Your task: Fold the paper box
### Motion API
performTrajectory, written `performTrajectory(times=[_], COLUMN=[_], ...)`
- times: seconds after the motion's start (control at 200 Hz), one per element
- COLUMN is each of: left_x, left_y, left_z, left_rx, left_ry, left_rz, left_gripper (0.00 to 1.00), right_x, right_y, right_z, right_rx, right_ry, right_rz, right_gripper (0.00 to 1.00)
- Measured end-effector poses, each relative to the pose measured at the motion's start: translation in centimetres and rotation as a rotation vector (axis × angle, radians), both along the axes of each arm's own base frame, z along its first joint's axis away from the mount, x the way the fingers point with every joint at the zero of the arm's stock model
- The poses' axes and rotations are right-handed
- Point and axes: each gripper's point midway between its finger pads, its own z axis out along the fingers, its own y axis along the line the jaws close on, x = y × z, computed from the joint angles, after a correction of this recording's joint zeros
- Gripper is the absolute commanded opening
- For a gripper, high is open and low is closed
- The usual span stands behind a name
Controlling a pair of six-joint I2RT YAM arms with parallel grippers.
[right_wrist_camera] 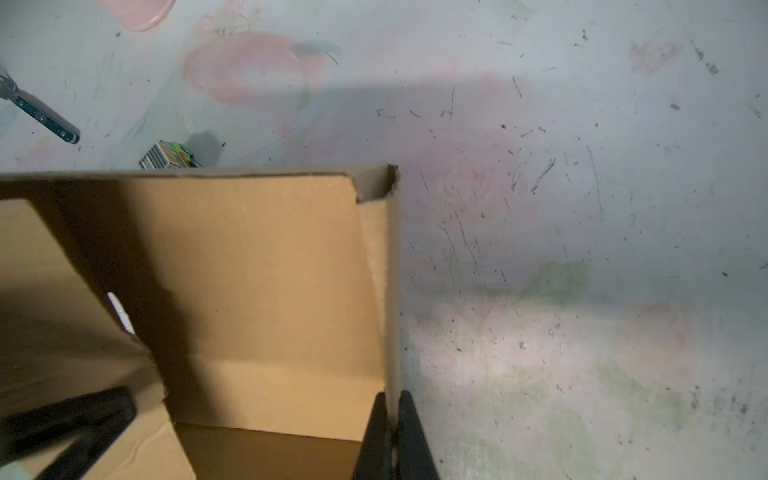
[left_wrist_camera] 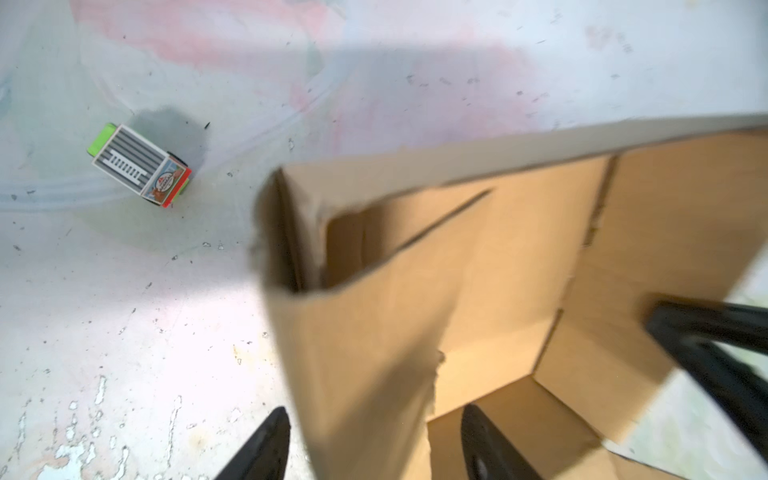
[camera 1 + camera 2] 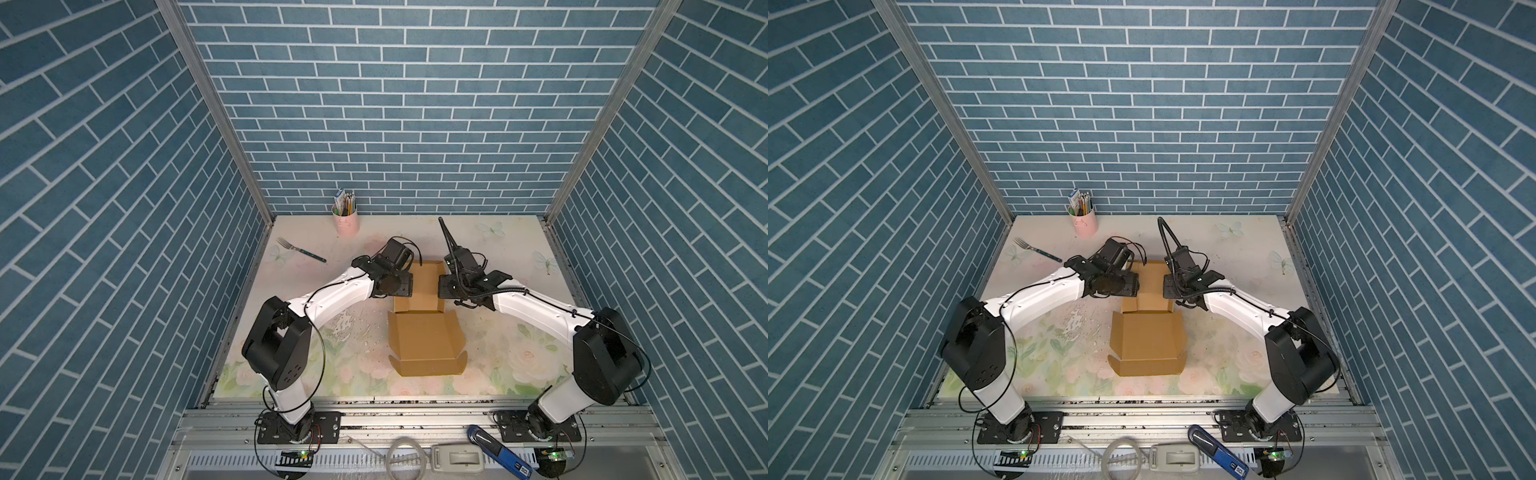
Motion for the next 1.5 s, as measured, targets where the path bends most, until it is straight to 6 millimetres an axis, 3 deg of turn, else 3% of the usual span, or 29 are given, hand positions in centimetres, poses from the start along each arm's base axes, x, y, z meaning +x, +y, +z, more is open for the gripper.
performTrajectory(times=[0.2, 0.45, 0.885, 1.16, 1.501], left_x=[-1.1, -2.4, -0.9, -0.4, 0.2], left_y=[0.3, 1.4, 1.0, 1.2, 2.3], left_z=[2.0, -0.8, -1.3, -3.3, -4.4], left_rx=[-0.05, -0.041, -0.066, -0.029, 0.048], left_ry=[-0.033, 0.026, -0.019, -0.013, -0.033], left_rz=[-0.016, -0.017, -0.023, -0.022, 0.032], left_gripper=[0.73, 0.7, 0.55, 0.21, 0.03], right_x=[-0.8, -0.8, -1.3, -1.5, -2.2], right_y=[-0.3, -0.2, 0.3, 0.1, 0.2], right_z=[-0.7, -0.7, -0.6, -0.8, -0.6], right_rx=[-0.002, 0.011, -0.012, -0.026, -0.023], right_ry=[0.05, 0.058, 0.038, 0.03, 0.007], right_rz=[-0.012, -0.027, -0.016, -0.02, -0.024], right_gripper=[0.0, 0.0, 0.0, 0.0, 0.0])
